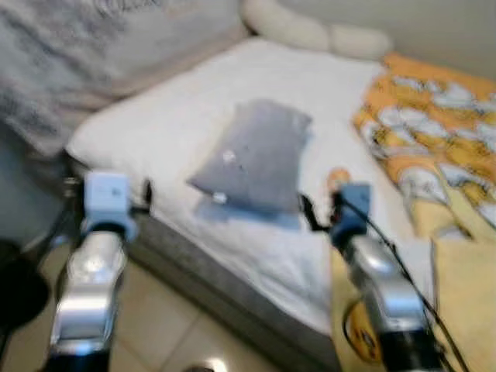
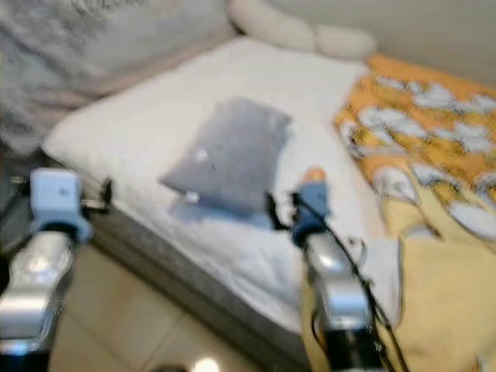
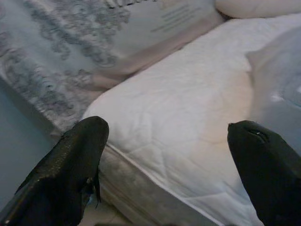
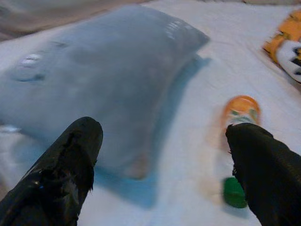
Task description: Clean up the room
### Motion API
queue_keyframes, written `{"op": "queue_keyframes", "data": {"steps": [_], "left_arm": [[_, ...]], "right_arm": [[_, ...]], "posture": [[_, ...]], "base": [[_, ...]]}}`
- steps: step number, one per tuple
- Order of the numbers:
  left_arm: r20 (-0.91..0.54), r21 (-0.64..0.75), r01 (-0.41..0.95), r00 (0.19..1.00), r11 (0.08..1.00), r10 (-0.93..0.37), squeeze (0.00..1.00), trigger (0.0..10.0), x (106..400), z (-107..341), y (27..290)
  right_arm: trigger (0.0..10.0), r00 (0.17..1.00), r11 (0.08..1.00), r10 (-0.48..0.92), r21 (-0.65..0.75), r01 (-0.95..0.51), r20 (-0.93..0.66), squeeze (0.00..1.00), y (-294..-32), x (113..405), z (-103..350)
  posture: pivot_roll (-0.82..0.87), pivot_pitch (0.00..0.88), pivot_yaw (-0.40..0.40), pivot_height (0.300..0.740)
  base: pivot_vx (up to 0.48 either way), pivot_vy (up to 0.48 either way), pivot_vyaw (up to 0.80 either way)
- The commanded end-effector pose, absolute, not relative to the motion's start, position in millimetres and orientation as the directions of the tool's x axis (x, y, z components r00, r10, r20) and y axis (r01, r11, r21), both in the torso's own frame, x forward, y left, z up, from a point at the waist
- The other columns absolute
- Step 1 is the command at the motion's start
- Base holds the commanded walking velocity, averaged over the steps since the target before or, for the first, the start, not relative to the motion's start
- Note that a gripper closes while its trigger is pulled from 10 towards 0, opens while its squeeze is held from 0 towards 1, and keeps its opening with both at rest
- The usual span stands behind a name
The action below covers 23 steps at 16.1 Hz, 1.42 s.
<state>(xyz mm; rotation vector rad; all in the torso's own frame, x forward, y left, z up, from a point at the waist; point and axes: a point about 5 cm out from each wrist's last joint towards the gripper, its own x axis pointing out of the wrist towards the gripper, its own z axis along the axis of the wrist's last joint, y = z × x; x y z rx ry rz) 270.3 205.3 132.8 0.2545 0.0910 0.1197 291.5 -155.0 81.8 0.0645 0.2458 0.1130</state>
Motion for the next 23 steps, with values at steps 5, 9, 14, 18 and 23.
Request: {"op": "queue_keyframes", "data": {"steps": [5,9,14,18,23], "left_arm": [[-0.064,0.301,-0.07,0.994,0.951,0.093,0.0,10.0,279.5,140.7,205.2],[-0.057,0.306,-0.042,0.996,0.951,0.063,0.0,10.0,287.7,145.2,200.9],[-0.097,0.268,0.065,0.995,0.961,-0.04,0.0,10.0,290.4,140.4,189.2],[-0.128,0.267,0.141,0.986,0.953,-0.11,0.0,10.0,286.2,136.7,182.5],[-0.222,0.242,0.555,0.83,0.796,-0.512,0.0,10.0,274.0,137.2,154.7]], "right_arm": [[10.0,0.975,0.995,0.059,0.092,-0.04,-0.213,0.0,-163.5,294.9,84.4],[10.0,0.974,0.995,0.027,0.103,-0.004,-0.226,0.0,-170.8,294.8,81.1],[10.0,0.979,0.995,0.024,0.095,-0.005,-0.201,0.0,-172.2,303.6,89.9],[10.0,0.961,0.999,-0.022,0.029,0.031,-0.274,0.16,-182.1,307.3,85.3],[10.0,0.904,0.994,-0.108,-0.066,0.089,-0.414,1.0,-210.1,328.4,86.1]], "posture": [[0.18,0.0,0.002,0.74],[0.17,0.0,0.014,0.74],[0.16,0.0,0.025,0.74],[0.16,0.0,0.028,0.74],[0.15,0.0,0.027,0.74]], "base": [[0.296,0.0,0.0],[0.295,0.0,-0.29],[0.307,0.0,0.0],[0.225,0.0,0.0],[0.0,0.0,0.0]]}}
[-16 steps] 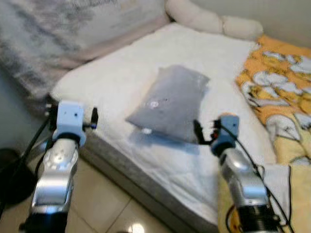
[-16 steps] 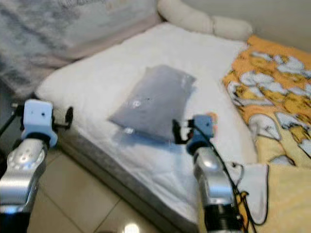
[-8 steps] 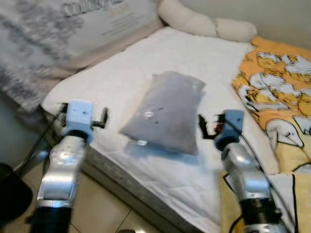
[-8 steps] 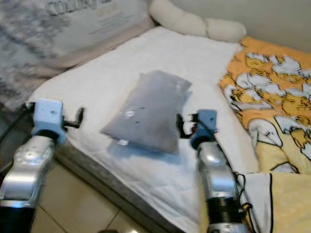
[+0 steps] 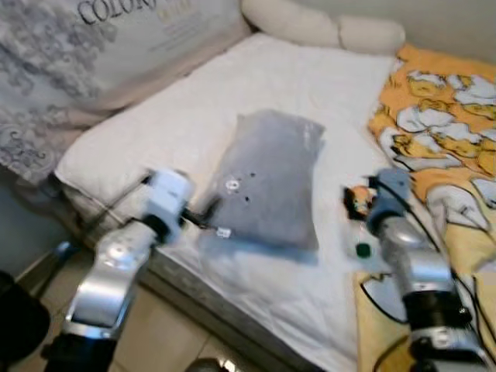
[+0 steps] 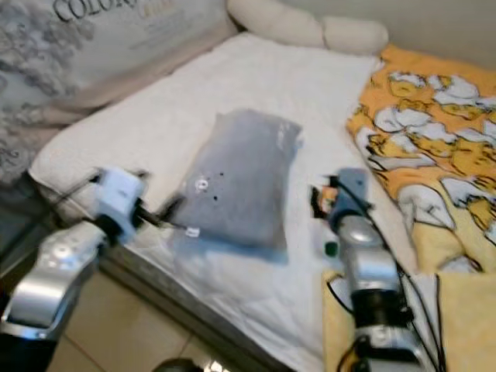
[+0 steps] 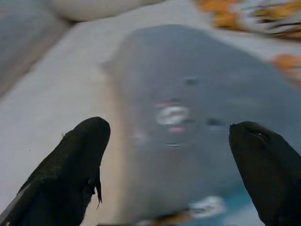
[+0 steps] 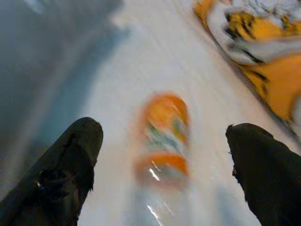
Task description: Clean up the room
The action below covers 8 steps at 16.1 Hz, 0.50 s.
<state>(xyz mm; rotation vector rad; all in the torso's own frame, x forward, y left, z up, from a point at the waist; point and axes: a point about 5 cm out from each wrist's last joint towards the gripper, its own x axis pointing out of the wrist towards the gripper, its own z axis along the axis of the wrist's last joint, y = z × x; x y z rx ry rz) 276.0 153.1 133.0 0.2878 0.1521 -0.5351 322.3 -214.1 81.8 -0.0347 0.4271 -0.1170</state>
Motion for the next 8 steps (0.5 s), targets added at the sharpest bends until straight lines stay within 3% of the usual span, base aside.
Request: {"op": "queue_keyframes", "data": {"steps": [1,5,6,8], "left_arm": [[-0.236,0.239,0.585,0.809,0.775,-0.538,0.0,10.0,273.1,136.9,153.2],[-0.329,0.227,0.742,0.668,0.631,-0.667,0.0,10.0,268.6,136.8,150.6],[-0.35,0.218,0.773,0.632,0.596,-0.691,0.0,10.0,267.6,137.3,149.8],[-0.382,0.204,0.816,0.575,0.541,-0.723,0.0,10.0,267.0,138.2,147.8]], "right_arm": [[10.0,0.901,0.993,-0.108,-0.082,0.081,-0.419,1.0,-212.3,331.7,87.3],[10.0,0.849,0.982,-0.161,-0.167,0.087,-0.503,1.0,-230.5,349.4,88.4],[10.0,0.836,0.991,-0.129,-0.105,0.086,-0.533,0.0,-230.4,351.4,84.3],[10.0,0.818,0.996,-0.086,-0.043,0.074,-0.569,0.0,-226.3,354.1,79.1]], "posture": [[0.15,0.0,0.027,0.74],[0.15,0.0,0.033,0.74],[0.15,0.0,0.04,0.74],[0.17,0.0,0.044,0.74]], "base": [[0.0,0.0,0.0],[0.0,0.0,0.0],[0.0,0.0,0.0],[0.0,0.0,0.0]]}}
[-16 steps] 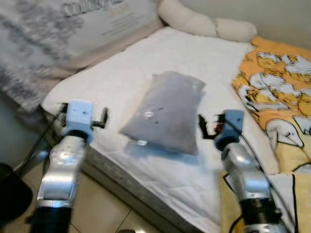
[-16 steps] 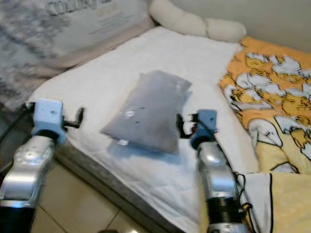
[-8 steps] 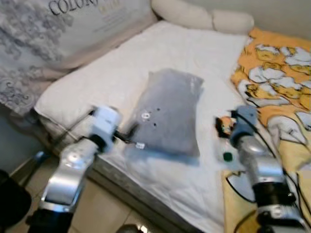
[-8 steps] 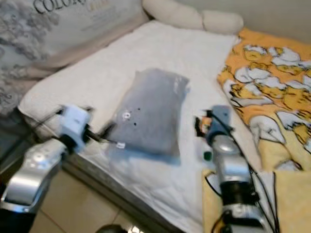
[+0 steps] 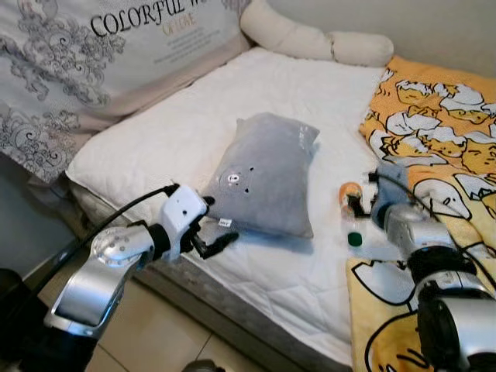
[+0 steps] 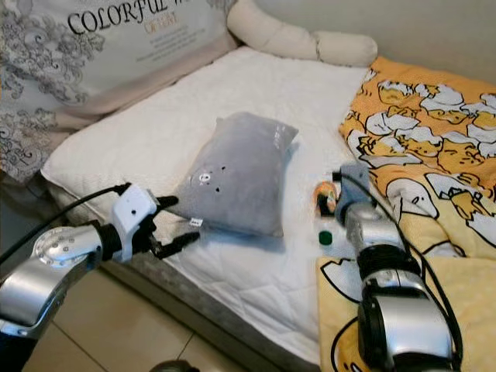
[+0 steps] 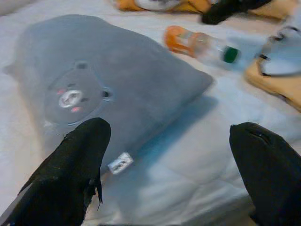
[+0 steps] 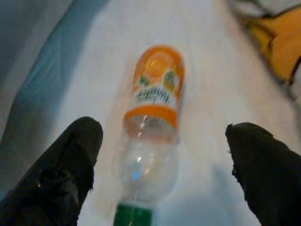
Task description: Clean up the room
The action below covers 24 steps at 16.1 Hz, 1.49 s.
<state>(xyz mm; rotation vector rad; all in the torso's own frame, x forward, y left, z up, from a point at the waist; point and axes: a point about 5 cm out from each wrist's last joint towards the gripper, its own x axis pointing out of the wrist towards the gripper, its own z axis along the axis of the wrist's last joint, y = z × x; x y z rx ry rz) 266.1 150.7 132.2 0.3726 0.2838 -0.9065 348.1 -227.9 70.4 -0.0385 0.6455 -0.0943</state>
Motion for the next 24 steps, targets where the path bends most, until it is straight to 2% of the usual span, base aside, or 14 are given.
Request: {"op": "queue_keyframes", "data": {"steps": [1,5,6,8,9,10,13,14,15,19,20,21,22,24], "left_arm": [[-0.392,0.208,0.826,0.56,0.523,-0.73,0.0,10.0,267.5,139.7,147.5],[-0.41,0.203,0.839,0.542,0.506,-0.734,0.0,10.0,263.5,146.0,148.4],[-0.419,0.201,0.842,0.536,0.5,-0.733,0.0,10.0,262.1,147.7,148.7],[-0.427,0.198,0.849,0.525,0.49,-0.737,0.0,10.0,257.8,151.6,149.1],[-0.43,0.195,0.852,0.52,0.487,-0.738,0.0,10.0,256.7,152.4,149.9],[-0.432,0.189,0.853,0.518,0.487,-0.738,0.0,10.0,256.0,153.3,150.2],[-0.437,0.176,0.858,0.507,0.482,-0.743,0.0,10.0,252.7,155.2,152.4],[-0.438,0.175,0.859,0.506,0.481,-0.743,0.0,10.0,250.7,155.7,151.5],[-0.44,0.17,0.865,0.495,0.472,-0.749,0.0,10.0,247.9,157.0,149.0],[-0.441,0.159,0.877,0.473,0.453,-0.762,0.0,10.0,241.0,163.9,144.6],[-0.448,0.159,0.877,0.473,0.453,-0.759,0.0,10.0,238.7,165.9,145.4],[-0.451,0.159,0.876,0.474,0.455,-0.756,0.0,10.0,237.4,167.0,145.9],[-0.451,0.159,0.876,0.475,0.456,-0.755,0.0,10.0,237.1,167.7,146.0],[-0.453,0.159,0.872,0.481,0.463,-0.75,0.0,10.0,237.1,168.7,145.5]], "right_arm": [[10.0,0.82,0.996,-0.08,-0.024,0.081,-0.567,0.0,-223.8,356.6,79.0],[10.0,0.826,0.991,-0.115,-0.009,0.132,-0.551,0.0,-219.5,359.1,77.5],[10.0,0.825,0.991,-0.13,-0.041,0.129,-0.55,0.0,-218.9,359.0,76.7],[10.0,0.817,0.986,-0.165,-0.095,0.135,-0.552,0.0,-222.2,357.6,75.1],[10.0,0.818,0.984,-0.175,-0.082,0.155,-0.547,0.13,-223.7,357.4,75.0],[10.0,0.821,0.981,-0.187,-0.065,0.18,-0.54,1.0,-226.6,357.5,76.1],[10.0,0.814,0.972,-0.232,-0.095,0.215,-0.532,1.0,-235.3,355.8,77.0],[10.0,0.805,0.971,-0.239,-0.12,0.207,-0.543,0.28,-236.3,354.0,74.6],[10.0,0.794,0.969,-0.242,-0.1,0.224,-0.557,0.0,-236.8,350.8,70.0],[10.0,0.793,0.972,-0.166,0.038,0.232,-0.586,0.0,-228.3,344.3,57.0],[6.2,0.789,0.968,-0.168,0.054,0.247,-0.591,0.0,-228.5,343.2,55.5],[4.1,0.785,0.968,-0.174,0.045,0.249,-0.594,0.0,-229.0,342.4,54.5],[0.0,0.785,0.967,-0.176,0.046,0.251,-0.594,0.0,-228.9,342.4,54.5],[0.0,0.784,0.959,-0.191,0.06,0.278,-0.591,0.0,-231.3,342.7,55.8]], "posture": [[0.18,0.0,0.047,0.74],[0.26,0.0,0.044,0.74],[0.28,0.0,0.043,0.74],[0.31,0.071,0.046,0.74],[0.32,0.109,0.046,0.74],[0.33,0.125,0.046,0.74],[0.32,0.169,0.04,0.74],[0.32,0.175,0.037,0.74],[0.32,0.183,0.035,0.74],[0.35,0.213,0.027,0.74],[0.36,0.213,0.022,0.74],[0.36,0.21,0.018,0.74],[0.36,0.205,0.016,0.74],[0.35,0.173,0.01,0.74]], "base": [[0.0,0.0,0.0],[0.0,0.0,0.0],[0.0,0.0,0.0],[0.0,0.0,0.0],[0.0,0.0,0.0],[0.0,0.0,0.0],[0.0,0.0,0.0],[0.0,0.0,0.0],[0.0,0.0,0.0],[0.0,0.0,0.0],[0.0,0.0,0.0],[0.0,0.0,0.0],[0.0,0.0,0.0],[0.0,0.0,0.0]]}}
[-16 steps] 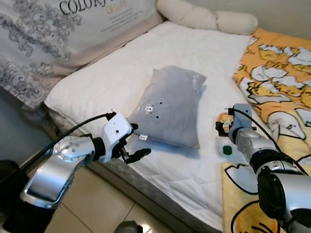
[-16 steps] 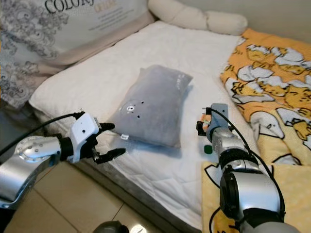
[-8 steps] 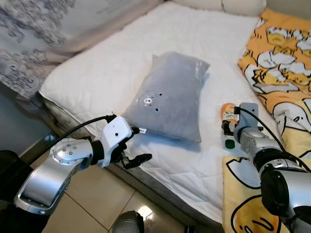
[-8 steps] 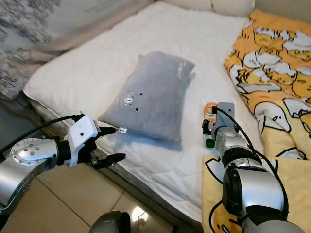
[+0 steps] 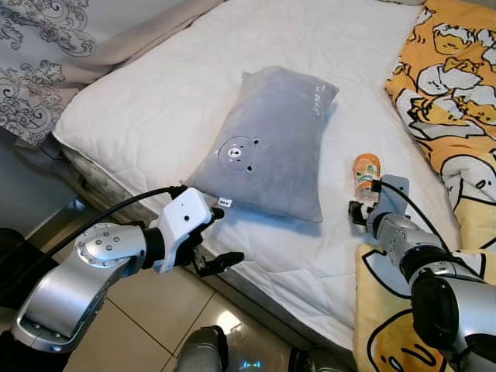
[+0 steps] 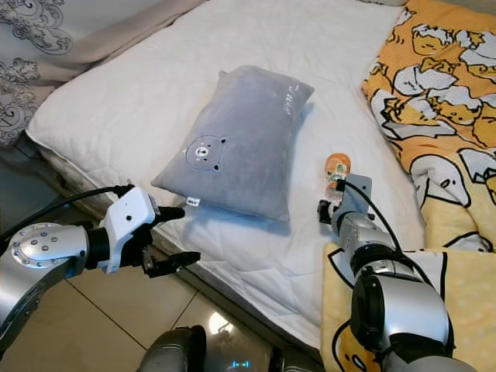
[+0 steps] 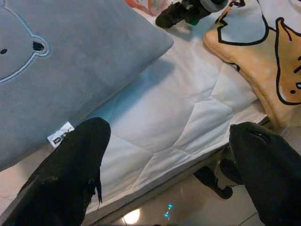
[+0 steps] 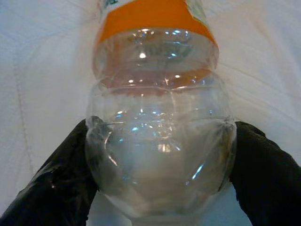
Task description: Clean up the room
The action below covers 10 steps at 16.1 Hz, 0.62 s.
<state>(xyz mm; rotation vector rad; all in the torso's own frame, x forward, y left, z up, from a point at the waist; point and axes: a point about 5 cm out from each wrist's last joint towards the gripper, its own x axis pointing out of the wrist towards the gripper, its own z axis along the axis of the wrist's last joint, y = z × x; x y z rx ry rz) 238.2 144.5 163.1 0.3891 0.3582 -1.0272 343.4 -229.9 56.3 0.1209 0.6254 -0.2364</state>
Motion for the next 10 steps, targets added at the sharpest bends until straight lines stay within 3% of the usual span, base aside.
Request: {"op": "queue_keyframes", "data": {"steps": [1,5,6,10], "left_arm": [[-0.453,0.158,0.871,0.482,0.465,-0.75,0.0,10.0,237.4,168.4,144.9],[-0.456,0.147,0.868,0.485,0.474,-0.746,0.0,10.0,239.2,160.2,145.2],[-0.453,0.14,0.861,0.495,0.489,-0.741,0.0,10.0,240.3,153.5,146.1],[-0.436,0.102,0.804,0.566,0.586,-0.7,0.0,10.0,252.3,118.2,144.0]], "right_arm": [[0.0,0.788,0.956,-0.196,0.067,0.287,-0.584,0.0,-232.4,343.6,57.4],[0.0,0.823,0.965,-0.171,0.077,0.252,-0.542,0.0,-231.4,349.4,65.6],[0.0,0.832,0.968,-0.16,0.081,0.238,-0.531,0.0,-230.7,350.1,66.3],[0.0,0.858,0.959,-0.137,0.151,0.241,-0.496,0.0,-234.0,345.8,62.7]], "posture": [[0.35,0.168,0.01,0.74],[0.31,0.089,0.005,0.74],[0.27,0.019,0.007,0.74],[0.18,0.0,0.028,0.74]], "base": [[0.0,0.0,0.0],[0.0,0.0,0.0],[0.0,0.0,0.0],[0.0,0.0,0.0]]}}
